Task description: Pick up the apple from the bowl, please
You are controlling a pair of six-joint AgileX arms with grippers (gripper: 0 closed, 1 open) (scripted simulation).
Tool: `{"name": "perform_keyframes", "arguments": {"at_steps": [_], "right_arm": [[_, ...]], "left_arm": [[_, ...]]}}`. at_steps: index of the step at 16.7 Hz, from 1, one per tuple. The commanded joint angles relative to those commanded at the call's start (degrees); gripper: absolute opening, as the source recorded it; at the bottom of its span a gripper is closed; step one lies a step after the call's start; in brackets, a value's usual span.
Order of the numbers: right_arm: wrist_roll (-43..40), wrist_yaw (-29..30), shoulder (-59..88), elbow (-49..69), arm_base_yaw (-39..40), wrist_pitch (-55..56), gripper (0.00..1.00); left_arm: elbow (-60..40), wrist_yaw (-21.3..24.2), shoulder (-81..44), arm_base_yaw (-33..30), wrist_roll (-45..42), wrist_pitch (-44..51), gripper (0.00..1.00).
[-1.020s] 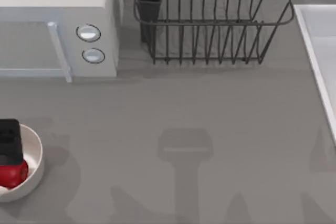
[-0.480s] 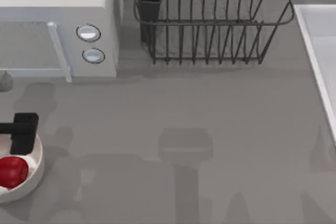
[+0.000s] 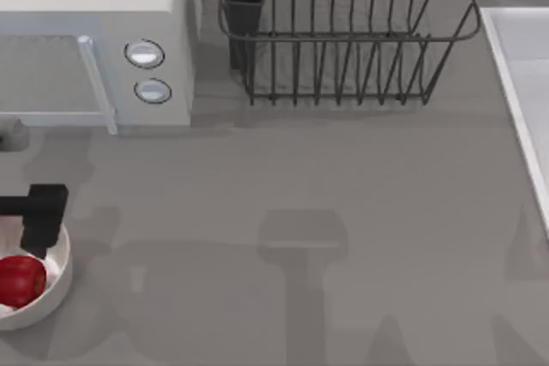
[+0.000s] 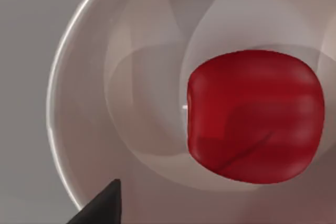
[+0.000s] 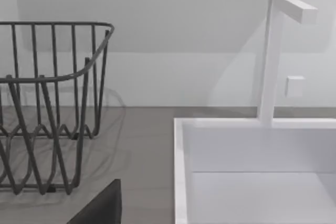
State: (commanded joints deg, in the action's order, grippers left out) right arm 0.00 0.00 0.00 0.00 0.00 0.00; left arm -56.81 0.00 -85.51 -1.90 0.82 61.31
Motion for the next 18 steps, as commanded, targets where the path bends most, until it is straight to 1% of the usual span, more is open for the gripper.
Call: {"name": "perform_keyframes", "arguments": {"at_steps": [3,5,11,13,18], "right_arm": [[0.0,0.0,0.0,0.0,0.0,0.0,1.0],[0.0,0.0,0.0,0.0,0.0,0.0,1.0],[0.0,0.0,0.0,0.0,0.0,0.0,1.0],[0.0,0.0,0.0,0.0,0.0,0.0,1.0],[0.0,0.0,0.0,0.0,0.0,0.0,1.0]], "left_arm": [[0.8,0.0,-0.3,0.3,0.0,-1.0,1.0],[2.7,0.0,-1.9,0.2,-0.1,-4.3,1.0],[11.7,0.0,-9.9,0.2,-0.3,-22.7,1.0],[14.1,0.0,-12.0,0.2,-0.4,-26.6,1.0],[15.1,0.0,-13.0,0.2,-0.4,-28.1,1.0]]}}
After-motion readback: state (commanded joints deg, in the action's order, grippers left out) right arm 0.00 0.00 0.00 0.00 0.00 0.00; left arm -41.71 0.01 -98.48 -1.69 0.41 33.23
